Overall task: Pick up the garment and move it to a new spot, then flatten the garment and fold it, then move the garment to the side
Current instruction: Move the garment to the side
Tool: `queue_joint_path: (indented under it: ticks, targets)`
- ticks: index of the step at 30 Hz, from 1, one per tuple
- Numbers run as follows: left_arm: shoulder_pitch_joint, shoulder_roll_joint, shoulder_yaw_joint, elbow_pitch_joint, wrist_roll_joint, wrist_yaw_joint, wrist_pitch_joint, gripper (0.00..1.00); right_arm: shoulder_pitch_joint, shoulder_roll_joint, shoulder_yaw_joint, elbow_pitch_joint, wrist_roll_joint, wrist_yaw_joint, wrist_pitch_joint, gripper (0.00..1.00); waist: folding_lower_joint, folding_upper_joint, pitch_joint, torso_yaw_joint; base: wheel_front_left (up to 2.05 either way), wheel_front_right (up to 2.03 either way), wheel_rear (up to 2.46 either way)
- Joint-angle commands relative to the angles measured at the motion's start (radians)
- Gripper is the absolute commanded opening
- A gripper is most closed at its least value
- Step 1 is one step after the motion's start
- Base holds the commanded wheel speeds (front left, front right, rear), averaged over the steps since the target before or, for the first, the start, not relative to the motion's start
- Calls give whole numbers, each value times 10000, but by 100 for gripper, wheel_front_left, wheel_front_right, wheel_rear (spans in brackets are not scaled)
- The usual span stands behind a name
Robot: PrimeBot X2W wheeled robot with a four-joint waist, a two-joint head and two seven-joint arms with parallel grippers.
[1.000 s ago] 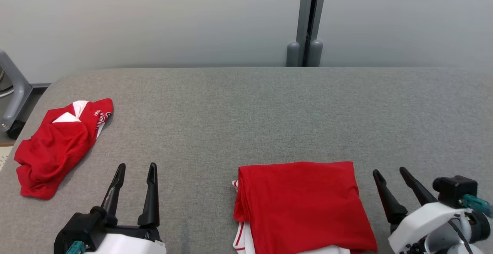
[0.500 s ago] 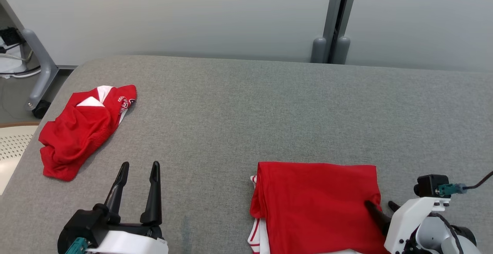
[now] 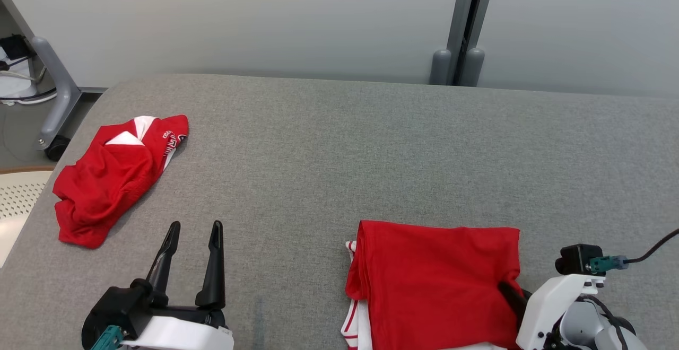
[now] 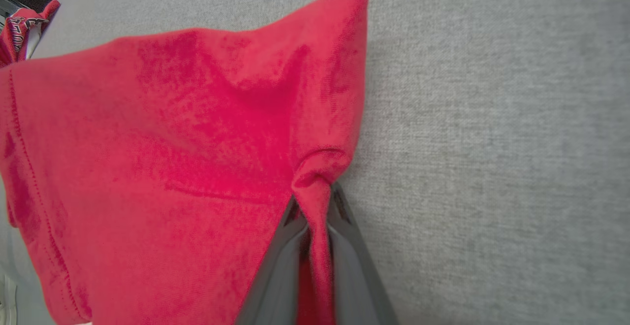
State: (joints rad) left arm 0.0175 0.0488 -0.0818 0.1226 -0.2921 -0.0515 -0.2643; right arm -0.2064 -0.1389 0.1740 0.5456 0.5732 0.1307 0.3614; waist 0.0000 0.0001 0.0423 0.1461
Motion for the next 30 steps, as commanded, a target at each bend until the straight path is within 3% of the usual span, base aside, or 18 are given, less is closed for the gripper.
queue_joint_path:
  ticks: [1,11,25,30]
  targets:
    - [-106,32,4,-31,-7,36,2,100,-132,-147,24,9,79,2,-200,0,0,-1,-8,-53,0,0,0]
    - [-214,29,-351,-215,119,-202,2,100,-353,-676,-18,-338,125,0,-1477,0,0,-1,-121,-724,0,0,0]
    - [-484,35,-1244,-278,244,-349,3,100,-674,-1104,65,-577,70,2,-2464,0,0,-1,-5,-3050,0,0,0]
    - [-553,35,-1419,-231,255,-370,3,100,-826,-1154,192,-597,109,2,-2611,0,0,-1,109,-3559,0,0,0]
